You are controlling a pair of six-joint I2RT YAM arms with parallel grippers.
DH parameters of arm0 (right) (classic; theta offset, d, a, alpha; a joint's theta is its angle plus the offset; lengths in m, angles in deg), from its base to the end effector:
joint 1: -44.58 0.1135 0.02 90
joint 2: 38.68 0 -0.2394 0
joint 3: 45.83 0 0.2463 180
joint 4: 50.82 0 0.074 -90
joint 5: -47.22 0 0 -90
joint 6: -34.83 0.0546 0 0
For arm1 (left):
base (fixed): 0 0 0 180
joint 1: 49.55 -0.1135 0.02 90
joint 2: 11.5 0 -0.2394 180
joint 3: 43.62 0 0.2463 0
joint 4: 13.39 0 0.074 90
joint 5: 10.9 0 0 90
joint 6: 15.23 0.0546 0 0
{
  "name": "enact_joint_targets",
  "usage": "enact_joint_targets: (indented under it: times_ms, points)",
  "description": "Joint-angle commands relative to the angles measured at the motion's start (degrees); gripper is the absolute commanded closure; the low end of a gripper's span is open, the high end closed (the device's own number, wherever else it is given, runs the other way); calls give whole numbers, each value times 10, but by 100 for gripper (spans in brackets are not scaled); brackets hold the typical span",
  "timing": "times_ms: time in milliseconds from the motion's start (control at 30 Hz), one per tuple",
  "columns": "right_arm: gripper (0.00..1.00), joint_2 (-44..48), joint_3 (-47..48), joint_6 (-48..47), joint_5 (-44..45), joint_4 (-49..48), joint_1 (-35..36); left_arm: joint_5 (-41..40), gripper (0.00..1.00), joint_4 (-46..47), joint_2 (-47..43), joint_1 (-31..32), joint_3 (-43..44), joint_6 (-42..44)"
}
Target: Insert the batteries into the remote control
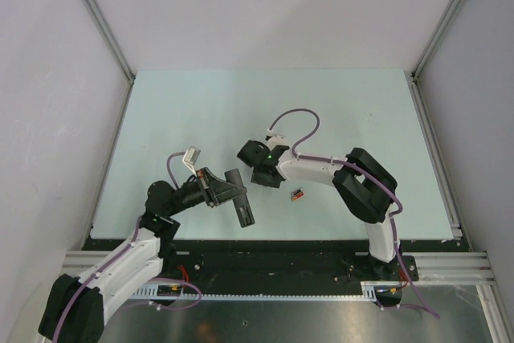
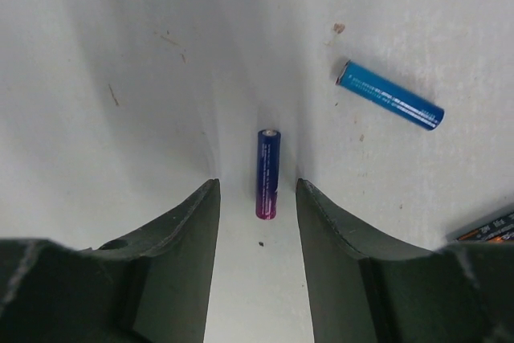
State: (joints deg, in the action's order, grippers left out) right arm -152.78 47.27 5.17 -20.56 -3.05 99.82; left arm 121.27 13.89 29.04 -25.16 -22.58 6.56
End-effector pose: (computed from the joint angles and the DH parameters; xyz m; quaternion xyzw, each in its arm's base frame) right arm 0.2409 0.3109 0.1277 0.0784 0.9619 0.0520 0.2566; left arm 0.1521 -0.1092 0.2024 0.0226 0.6703 -0.6717 0.3147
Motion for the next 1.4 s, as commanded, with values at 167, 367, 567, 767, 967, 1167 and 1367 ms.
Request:
enact_joint_targets:
  times_ms: [167, 367, 567, 767, 967, 1167, 1367]
  points:
    - [52, -52, 28, -26, 19, 31, -24, -3, 100, 13, 1, 2, -4, -5]
    - [53, -67, 48, -35, 24, 41, -24, -4, 100, 14, 2, 2, -4, -4]
    - [55, -75, 56, -36, 26, 51, -24, -2, 100, 13, 2, 2, -6, -3]
    - [59, -77, 56, -31, 22, 54, -20, -2, 100, 14, 3, 2, -8, -3]
    - [63, -79, 57, -28, 19, 56, -16, -1, 100, 14, 2, 2, -8, -4]
    - [69, -79, 57, -28, 13, 57, -15, -2, 100, 14, 1, 2, -9, -5]
    - [100, -77, 56, -26, 4, 57, -11, -1, 100, 14, 2, 2, -9, -6]
